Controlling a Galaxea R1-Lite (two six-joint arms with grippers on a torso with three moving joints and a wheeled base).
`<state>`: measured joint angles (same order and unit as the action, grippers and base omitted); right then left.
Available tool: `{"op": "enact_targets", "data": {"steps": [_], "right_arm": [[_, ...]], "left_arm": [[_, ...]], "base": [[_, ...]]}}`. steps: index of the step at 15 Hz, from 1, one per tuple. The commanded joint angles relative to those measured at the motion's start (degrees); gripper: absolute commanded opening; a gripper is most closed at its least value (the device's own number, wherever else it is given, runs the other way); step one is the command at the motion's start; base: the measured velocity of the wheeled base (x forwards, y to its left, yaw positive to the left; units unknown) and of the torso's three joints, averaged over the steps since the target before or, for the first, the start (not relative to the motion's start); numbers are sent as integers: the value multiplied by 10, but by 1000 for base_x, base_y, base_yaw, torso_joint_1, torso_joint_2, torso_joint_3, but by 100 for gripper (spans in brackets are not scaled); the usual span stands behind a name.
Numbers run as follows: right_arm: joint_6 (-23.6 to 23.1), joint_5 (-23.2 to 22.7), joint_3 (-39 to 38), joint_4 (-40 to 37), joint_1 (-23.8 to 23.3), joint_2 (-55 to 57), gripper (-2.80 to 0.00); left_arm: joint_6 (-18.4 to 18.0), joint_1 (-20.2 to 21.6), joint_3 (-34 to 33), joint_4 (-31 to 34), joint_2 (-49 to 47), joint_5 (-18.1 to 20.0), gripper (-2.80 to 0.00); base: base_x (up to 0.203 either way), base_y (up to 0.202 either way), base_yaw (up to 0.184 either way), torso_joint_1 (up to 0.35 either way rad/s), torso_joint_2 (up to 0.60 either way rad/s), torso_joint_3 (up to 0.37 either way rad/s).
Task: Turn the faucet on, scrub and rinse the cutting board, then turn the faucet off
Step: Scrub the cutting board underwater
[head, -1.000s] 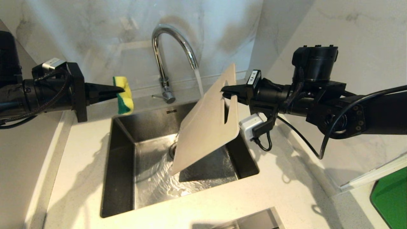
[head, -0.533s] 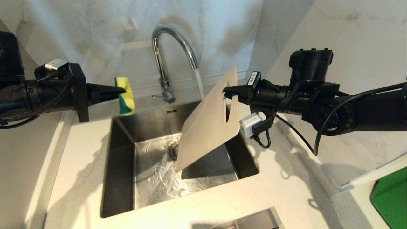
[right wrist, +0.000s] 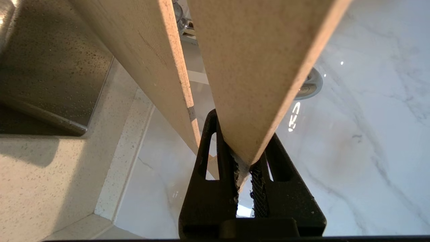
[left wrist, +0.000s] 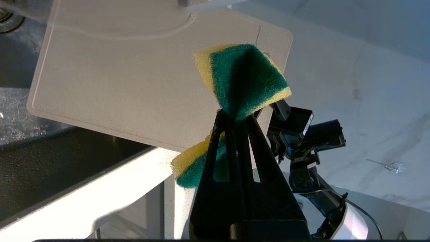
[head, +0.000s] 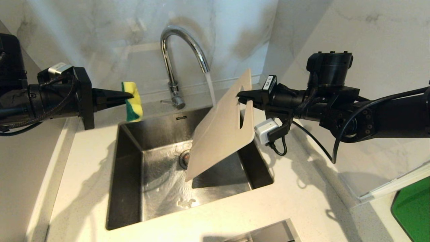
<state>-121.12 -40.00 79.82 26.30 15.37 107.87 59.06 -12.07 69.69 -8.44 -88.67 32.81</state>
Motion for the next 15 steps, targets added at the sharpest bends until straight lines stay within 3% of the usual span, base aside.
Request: {"op": "enact_targets", "data": {"steps": [1,8,15], "right_arm": [[-8,-3,-11,2,0,-10,-280],[-1,0,-101,1,14,-93,-280],[12,5,-107,1,67,-112,-280]], "left_arm": [[4,-1,4,1,0,1,-280],[21,-14,5,12,3,1,-280],[25,-39,26,34,1,0,-280]], "base": [[0,0,0,0,0,0],[0,0,0,0,0,0],[0,0,0,0,0,0]]}}
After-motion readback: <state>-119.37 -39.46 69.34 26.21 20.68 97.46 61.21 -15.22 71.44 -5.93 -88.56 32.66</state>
